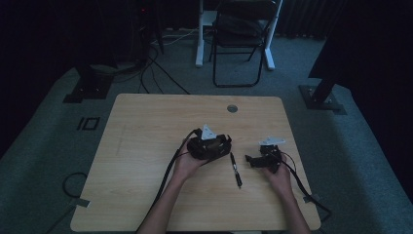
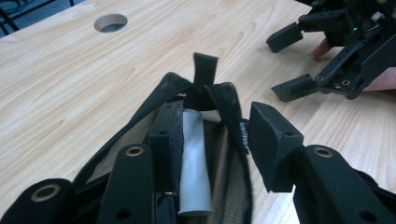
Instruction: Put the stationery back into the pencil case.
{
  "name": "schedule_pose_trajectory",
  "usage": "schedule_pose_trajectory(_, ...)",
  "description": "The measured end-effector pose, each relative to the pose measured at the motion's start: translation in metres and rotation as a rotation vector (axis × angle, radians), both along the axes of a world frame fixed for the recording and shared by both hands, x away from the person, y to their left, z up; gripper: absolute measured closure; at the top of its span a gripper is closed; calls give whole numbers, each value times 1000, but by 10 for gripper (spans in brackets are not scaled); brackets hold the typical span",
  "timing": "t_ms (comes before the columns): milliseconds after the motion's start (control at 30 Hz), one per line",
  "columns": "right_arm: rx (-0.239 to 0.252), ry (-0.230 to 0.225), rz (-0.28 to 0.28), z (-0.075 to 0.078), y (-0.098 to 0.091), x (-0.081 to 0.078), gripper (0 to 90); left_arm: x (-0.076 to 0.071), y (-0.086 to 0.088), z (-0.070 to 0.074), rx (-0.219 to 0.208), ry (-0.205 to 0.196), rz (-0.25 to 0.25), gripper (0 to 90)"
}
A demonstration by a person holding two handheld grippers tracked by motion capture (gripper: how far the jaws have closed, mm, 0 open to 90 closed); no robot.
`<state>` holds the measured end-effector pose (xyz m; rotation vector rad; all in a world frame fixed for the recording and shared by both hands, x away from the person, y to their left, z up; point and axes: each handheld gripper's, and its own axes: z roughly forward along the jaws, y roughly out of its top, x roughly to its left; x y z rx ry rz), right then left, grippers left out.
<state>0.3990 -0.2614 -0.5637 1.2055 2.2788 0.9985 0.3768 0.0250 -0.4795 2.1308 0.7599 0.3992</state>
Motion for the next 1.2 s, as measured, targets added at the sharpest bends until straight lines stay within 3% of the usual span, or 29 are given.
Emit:
schedule_pose_trajectory(600,1,3,-1,0,0,0,117,-15,-21,7,-10,-24,-55,544)
schedule_pose_trajectory(900,1,3,-1,0,0,0,117,-22,-38,1,13,-22,-91,542)
schedule_pose_trajectory(1200,1,2,0,0,0,0,117,-25,-49,-4,27,-36,-79,547)
